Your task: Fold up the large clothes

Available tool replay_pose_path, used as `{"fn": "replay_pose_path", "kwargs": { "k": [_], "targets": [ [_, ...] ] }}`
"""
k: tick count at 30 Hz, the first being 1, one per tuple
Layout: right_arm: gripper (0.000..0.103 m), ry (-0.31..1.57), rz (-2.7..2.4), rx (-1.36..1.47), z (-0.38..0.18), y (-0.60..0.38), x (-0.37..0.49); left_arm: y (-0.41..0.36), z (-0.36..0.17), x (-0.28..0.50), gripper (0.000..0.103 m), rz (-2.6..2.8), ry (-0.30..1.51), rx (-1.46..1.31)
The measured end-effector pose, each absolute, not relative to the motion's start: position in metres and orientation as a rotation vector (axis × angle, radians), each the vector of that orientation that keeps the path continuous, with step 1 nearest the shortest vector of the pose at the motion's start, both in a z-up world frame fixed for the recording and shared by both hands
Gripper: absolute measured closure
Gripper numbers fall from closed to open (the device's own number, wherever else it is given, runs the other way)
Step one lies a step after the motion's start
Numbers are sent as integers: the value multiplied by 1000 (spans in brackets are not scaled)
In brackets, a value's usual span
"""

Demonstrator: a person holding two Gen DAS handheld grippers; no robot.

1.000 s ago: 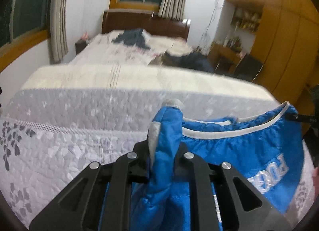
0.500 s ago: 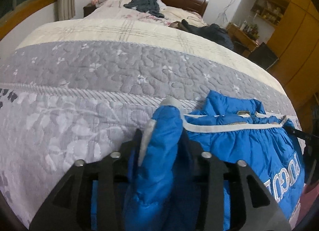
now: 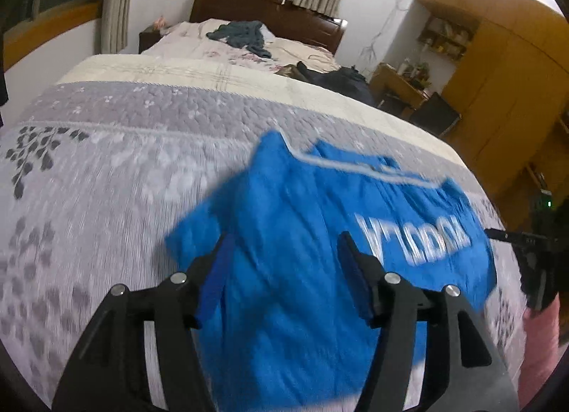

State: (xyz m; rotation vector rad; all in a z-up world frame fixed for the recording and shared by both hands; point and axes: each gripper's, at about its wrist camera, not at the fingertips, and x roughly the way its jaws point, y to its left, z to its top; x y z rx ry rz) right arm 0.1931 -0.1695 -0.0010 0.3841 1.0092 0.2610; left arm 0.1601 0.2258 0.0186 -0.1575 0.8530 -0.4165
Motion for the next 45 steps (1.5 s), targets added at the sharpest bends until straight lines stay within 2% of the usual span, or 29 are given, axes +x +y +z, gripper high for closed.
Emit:
{"fn": "replay_pose_path", "kwargs": {
  "k": [1,3,5,8,11,18,19,21,23,24,25,27,29,33,45],
  "targets": [
    [55,1012,258,374,-2,-168,183,226,18,150,42,-419,850,-151],
    [62,1016,255,348,-3,-164,163,225,14,131,42,-410,846,-141],
    [82,1030,237,324,-5,-161,148,225,7,122,42,-393,851,-121],
    [94,1056,221,335,-12,-163,138,225,-7,119,45,-363,884,-105],
    [99,1080,215,344,-26,-166,137,229,-23,124,43,-337,915,-112],
    [100,1088,222,360,-37,-167,138,233,-30,127,42,-340,912,-131],
    [99,1080,224,355,-34,-167,137,234,-27,127,43,-336,919,-133],
    [88,1056,246,360,-27,-168,134,238,-18,123,40,-339,911,-144],
    [57,1024,274,386,-19,-173,131,246,-4,119,21,-345,877,-158],
    [50,1010,275,391,-16,-175,130,251,0,118,19,-347,865,-168],
    [44,988,276,395,-12,-179,129,256,4,119,18,-353,858,-181],
    [40,962,290,422,-8,-185,130,267,5,127,17,-354,871,-213],
    [31,951,333,492,-11,-194,134,276,-3,138,17,-360,905,-253],
    [27,971,375,596,-24,-206,149,285,-24,162,17,-395,977,-360],
    [22,1033,434,696,-62,-197,198,273,-61,208,15,-510,1021,-449]
  ]
}}
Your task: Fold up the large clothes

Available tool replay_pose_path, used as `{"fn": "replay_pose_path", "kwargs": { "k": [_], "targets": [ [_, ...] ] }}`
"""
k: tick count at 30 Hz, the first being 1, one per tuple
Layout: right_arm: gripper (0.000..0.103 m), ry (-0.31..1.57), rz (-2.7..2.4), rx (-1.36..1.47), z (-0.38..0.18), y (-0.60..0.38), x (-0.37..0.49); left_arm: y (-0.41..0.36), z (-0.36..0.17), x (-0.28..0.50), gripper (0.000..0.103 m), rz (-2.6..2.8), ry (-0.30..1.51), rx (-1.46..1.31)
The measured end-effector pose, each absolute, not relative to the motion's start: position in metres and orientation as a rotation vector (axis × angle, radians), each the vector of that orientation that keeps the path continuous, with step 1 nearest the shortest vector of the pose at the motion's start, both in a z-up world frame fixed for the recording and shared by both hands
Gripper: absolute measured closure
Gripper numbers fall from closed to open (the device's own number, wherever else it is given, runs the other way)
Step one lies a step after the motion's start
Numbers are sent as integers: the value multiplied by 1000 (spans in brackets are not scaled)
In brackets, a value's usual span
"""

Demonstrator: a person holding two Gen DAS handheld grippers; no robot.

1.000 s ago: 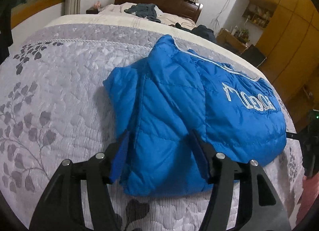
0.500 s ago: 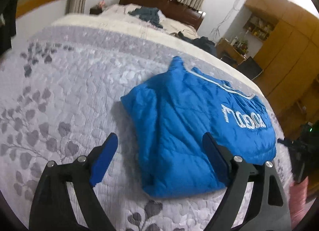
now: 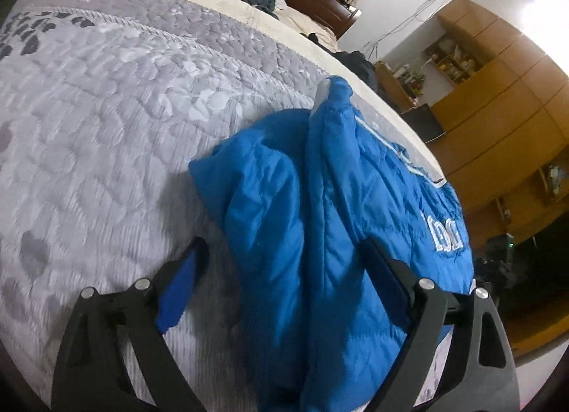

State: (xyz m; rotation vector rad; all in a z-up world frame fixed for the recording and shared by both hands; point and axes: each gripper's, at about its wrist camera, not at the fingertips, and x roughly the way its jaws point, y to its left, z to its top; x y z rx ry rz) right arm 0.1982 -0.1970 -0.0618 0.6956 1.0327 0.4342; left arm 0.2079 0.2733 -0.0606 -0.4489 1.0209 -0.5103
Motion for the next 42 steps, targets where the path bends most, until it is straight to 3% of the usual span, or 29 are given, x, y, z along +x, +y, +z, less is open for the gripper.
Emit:
{"fn": "replay_pose_path", "kwargs": {
  "k": [4,7,9,11,14,16,19,32,38,42],
  "targets": [
    [22,1042,454,734,-74,-189,212,263,-63,220,15,-558,1033,-484],
    [28,1027,450,723,-74,-183,217,253,-63,225,19,-569,1051,-460],
    [39,1011,451,713,-72,-181,214,248,-63,224,34,-572,1057,-452],
    [58,992,468,720,-68,-181,209,247,-65,223,57,-595,1073,-501],
    [68,965,473,715,-58,-181,201,244,-63,221,68,-569,1070,-548],
    [71,950,474,706,-49,-179,196,241,-58,217,78,-549,1050,-539],
    [74,916,497,687,-31,-176,187,237,-42,206,85,-569,1012,-545],
    [76,817,501,550,47,-188,77,184,20,96,86,-782,935,-465],
    [75,825,462,554,37,-205,26,179,1,54,85,-811,947,-429],
    [74,887,413,629,0,-223,20,191,-42,52,83,-736,1010,-469]
  ]
}}
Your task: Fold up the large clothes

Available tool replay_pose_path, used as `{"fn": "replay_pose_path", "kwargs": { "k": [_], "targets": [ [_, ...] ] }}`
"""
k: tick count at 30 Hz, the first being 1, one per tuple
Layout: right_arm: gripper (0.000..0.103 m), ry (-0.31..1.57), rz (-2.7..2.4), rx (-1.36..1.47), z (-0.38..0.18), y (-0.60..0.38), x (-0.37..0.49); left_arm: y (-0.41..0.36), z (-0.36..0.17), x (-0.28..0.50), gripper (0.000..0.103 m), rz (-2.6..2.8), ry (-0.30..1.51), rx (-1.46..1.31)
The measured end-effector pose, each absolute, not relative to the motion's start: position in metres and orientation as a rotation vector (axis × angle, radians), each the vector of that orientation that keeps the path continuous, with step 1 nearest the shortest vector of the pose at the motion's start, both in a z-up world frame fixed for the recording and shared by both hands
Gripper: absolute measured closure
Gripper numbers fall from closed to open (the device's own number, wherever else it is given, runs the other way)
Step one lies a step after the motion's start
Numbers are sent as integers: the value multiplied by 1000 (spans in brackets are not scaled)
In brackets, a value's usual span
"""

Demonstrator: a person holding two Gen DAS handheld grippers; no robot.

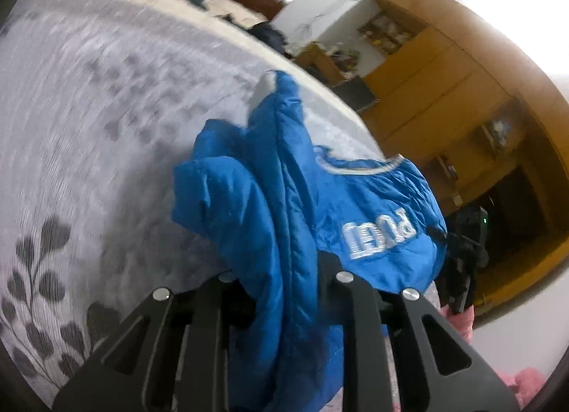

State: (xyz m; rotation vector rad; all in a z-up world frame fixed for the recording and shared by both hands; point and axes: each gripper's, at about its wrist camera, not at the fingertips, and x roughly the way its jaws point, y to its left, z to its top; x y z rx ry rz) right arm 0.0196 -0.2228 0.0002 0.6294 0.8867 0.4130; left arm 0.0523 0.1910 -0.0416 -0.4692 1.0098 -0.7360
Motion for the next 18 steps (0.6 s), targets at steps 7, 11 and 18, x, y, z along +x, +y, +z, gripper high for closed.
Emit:
{"fn": "replay_pose_path", "kwargs": {
  "k": [7,11,18],
  "targets": [
    [66,963,382,761,-63,-240,22,202,-81,58,70,-734,1030,-549],
    [56,967,363,731,-60,-237,21,203,-73,52,57,-675,1045,-502],
    [53,906,217,583,-8,-235,9,231,-6,37,54,-523,873,-405]
  ]
}}
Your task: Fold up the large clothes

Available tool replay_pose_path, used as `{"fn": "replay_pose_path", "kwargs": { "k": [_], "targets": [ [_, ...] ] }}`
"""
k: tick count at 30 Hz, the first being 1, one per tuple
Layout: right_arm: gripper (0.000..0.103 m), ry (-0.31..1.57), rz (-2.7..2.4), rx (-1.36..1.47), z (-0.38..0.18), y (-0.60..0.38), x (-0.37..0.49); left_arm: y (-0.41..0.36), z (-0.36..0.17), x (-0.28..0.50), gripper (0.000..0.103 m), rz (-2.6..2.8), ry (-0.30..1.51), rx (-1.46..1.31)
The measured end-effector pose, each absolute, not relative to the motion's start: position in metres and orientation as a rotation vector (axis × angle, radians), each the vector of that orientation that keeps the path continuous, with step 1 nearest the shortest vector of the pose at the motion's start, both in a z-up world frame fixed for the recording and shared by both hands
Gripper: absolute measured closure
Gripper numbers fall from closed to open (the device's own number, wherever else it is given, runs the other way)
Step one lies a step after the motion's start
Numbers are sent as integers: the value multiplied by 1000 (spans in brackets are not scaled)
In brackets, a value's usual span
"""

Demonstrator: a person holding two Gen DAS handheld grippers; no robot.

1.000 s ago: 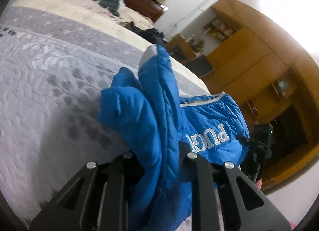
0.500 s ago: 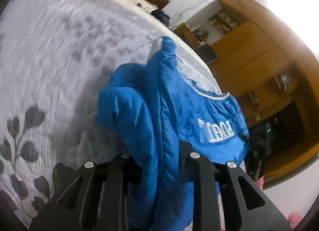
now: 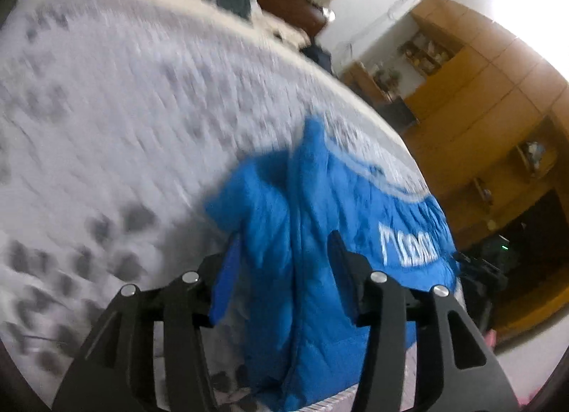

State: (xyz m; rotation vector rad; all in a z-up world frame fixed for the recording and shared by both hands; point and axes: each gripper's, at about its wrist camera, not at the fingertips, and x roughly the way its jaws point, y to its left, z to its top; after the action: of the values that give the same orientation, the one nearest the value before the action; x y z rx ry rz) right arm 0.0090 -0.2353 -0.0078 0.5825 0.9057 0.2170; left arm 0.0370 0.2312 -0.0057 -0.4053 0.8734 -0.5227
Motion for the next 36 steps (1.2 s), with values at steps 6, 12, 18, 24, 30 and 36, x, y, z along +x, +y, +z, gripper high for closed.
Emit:
{"fn": "replay_pose_path", "kwargs": {
  "k": [6,12,18,24,30,36],
  "targets": [
    [47,786,154,439,49,-217,20,184,45,30,51,-657,771,-319],
    [47,871,244,374,44,-182,61,126,23,43,50,-683,842,-194],
    [47,980,193,393,1,-186,89,126,-24,69,50,-609,951,-166],
    [50,1037,226,528,-40,-205,99,136,-36,79,51,-630,971,-230],
    [46,996,223,549,-20,-213,77,135,-24,69,49,-585,957,-217],
    [25,904,156,554,4,-243,19,120,4,41,39,-634,878,-230]
  ]
}}
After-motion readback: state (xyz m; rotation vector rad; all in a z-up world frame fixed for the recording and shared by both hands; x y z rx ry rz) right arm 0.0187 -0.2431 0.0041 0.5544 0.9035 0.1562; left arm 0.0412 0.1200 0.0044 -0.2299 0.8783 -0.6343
